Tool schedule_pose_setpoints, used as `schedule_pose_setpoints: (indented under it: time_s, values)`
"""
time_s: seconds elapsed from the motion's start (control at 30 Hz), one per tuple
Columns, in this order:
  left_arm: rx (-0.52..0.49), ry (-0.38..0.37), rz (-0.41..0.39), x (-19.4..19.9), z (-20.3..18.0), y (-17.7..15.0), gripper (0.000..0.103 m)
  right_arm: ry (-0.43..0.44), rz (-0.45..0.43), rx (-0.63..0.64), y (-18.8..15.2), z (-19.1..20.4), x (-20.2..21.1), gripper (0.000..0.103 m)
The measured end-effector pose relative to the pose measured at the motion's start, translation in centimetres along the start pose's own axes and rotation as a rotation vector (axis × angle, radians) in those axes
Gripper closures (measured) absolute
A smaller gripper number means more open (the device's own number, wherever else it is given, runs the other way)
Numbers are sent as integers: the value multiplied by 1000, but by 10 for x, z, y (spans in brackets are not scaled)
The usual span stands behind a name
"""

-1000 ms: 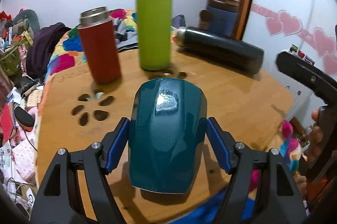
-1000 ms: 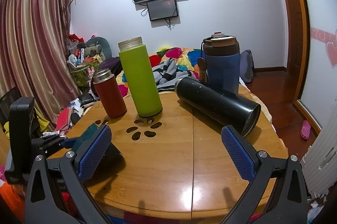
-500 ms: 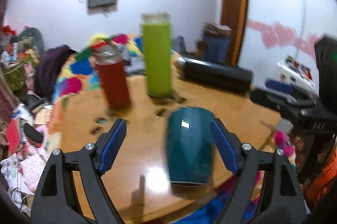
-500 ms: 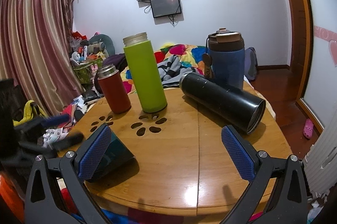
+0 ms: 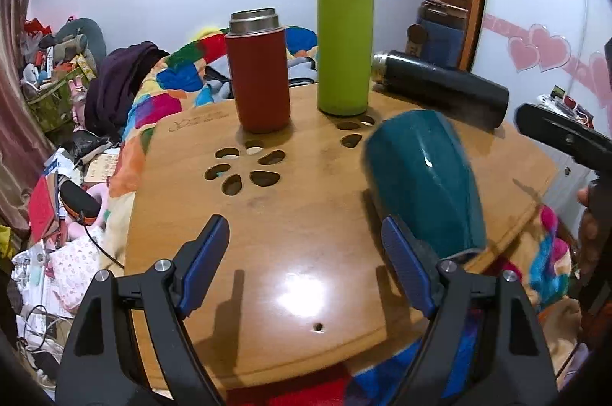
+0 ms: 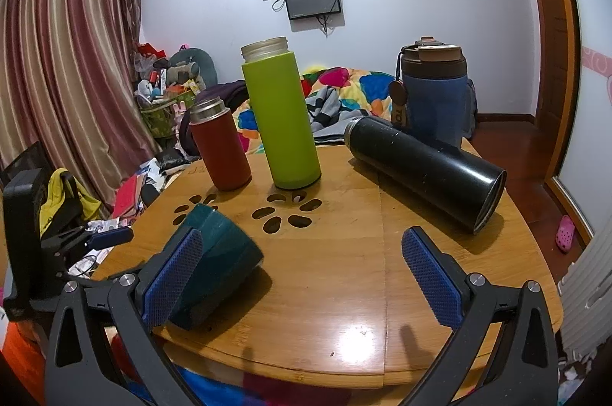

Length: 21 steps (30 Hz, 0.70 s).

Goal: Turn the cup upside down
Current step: 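Lift the teal mug with the left gripper and carry it across the table, then rotate the teal mug with the left gripper and stand it on its base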

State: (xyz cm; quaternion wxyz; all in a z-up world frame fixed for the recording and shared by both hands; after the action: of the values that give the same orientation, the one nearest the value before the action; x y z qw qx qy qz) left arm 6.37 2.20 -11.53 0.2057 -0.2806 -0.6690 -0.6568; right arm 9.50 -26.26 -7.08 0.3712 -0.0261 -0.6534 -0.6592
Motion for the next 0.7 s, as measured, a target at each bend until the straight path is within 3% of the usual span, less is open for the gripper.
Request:
schedule_pose_setpoints:
  time_s: [0.23, 0.4, 0.47, 0.53, 0.7]
  values:
    - [-41, -54, -1, 2, -21, 0, 21, 40, 12, 12, -4, 4, -3, 0]
    - [-60, -29, -82, 22, -25, 10, 21, 120, 43, 52, -14, 13, -9, 0]
    - [-51, -35, -116, 30, -25, 19, 29, 163, 65, 68, -17, 17, -16, 0]
    - [-55, -47, -133, 34, -27, 25, 45, 216, 89, 92, -19, 24, -25, 0]
    - [-90, -112, -151, 33, -41, 40, 72, 277, 141, 145, -27, 36, -47, 16]
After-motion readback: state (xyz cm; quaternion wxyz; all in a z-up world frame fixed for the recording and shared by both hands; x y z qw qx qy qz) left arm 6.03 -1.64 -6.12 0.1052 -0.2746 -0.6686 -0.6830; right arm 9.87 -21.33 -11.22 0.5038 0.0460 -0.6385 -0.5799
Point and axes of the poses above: each gripper's, at about its wrist camera, not at the fingertips, and x roughly against the way its jaws point, z to its left, y to its top, the point moved 1 cm from there along -x, roughly the way its jaws point, and after that the axes turned 3 degrees about -y, right-handed, at the moved point
